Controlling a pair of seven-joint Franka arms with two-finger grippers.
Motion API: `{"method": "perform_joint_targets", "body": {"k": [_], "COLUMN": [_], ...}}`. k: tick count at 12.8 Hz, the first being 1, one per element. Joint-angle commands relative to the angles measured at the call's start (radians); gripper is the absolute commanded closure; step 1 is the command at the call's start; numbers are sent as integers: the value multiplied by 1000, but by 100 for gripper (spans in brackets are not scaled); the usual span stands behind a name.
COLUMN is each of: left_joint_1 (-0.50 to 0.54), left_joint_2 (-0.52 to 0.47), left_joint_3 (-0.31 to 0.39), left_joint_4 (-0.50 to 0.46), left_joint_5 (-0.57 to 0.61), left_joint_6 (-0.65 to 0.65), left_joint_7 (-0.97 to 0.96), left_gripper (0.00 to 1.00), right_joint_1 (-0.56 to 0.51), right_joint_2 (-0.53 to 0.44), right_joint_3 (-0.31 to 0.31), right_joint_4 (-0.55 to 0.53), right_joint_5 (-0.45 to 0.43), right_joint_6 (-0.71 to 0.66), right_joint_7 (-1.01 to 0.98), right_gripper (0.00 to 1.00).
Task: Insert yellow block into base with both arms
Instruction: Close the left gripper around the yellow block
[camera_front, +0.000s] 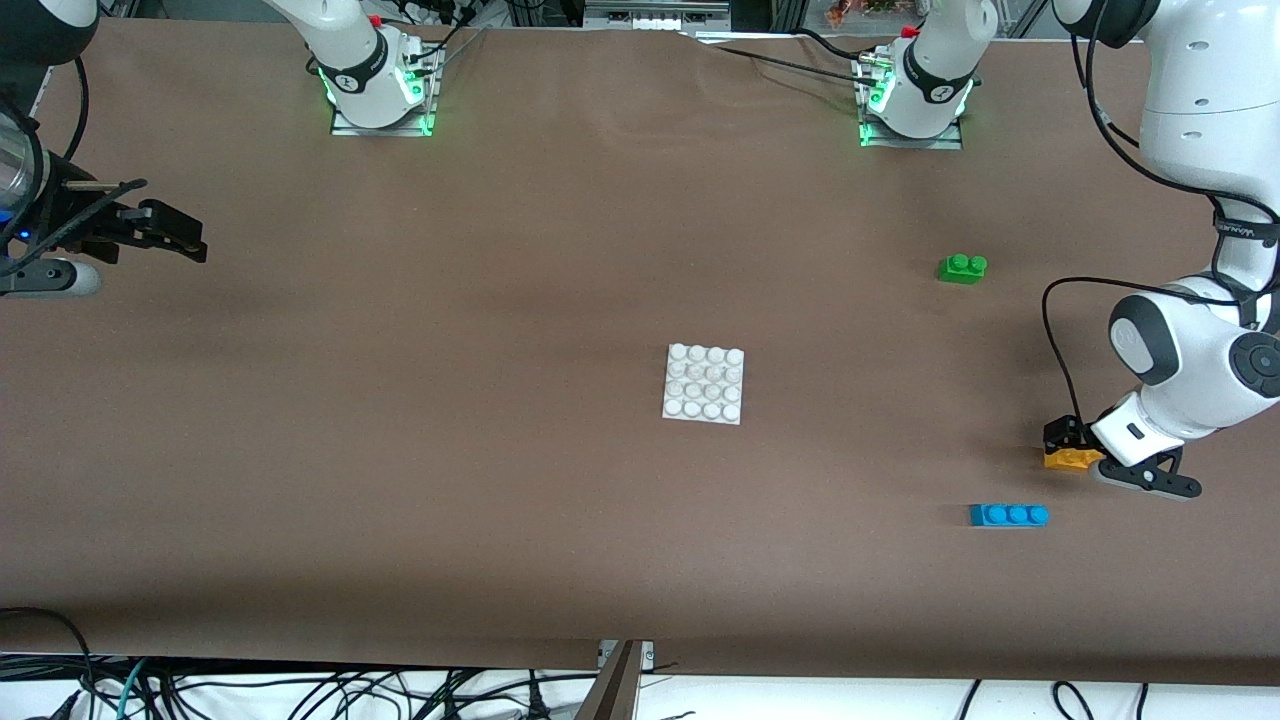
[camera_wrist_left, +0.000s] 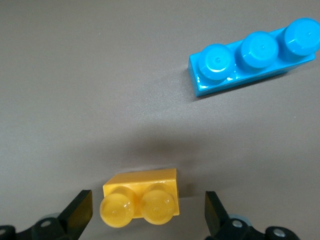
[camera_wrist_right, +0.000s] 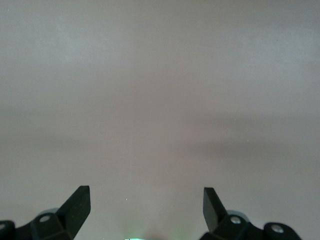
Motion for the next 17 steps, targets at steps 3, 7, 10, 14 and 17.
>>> {"method": "perform_joint_targets", "body": {"k": [3,7,10,14,17], "left_joint_1": [7,10,12,12,12], "left_joint_2": [26,26,26,24,15], "left_joint_3": [-3,-3,-3,-3,-5], "left_joint_4": [32,33,33,33,33], "left_joint_5": [-36,-43,-45,-65,-65], "left_joint_6": [2,6,6,6,3], "left_joint_7": [5,4,4,3,2], "left_gripper": [11,22,34,50,50], "right_joint_1": [-9,-11,-11,-11,-11], "right_joint_2": [9,13,13,15,15], "right_joint_3": [2,0,0,0,0], "right_joint_4": [23,23,23,23,23], "right_joint_5": [-7,-7,-7,-7,-7], "right_joint_6": [-12,-14,-14,-15,-15], "right_joint_7": [6,8,8,8,6], "right_gripper": [0,0,0,0,0]}}
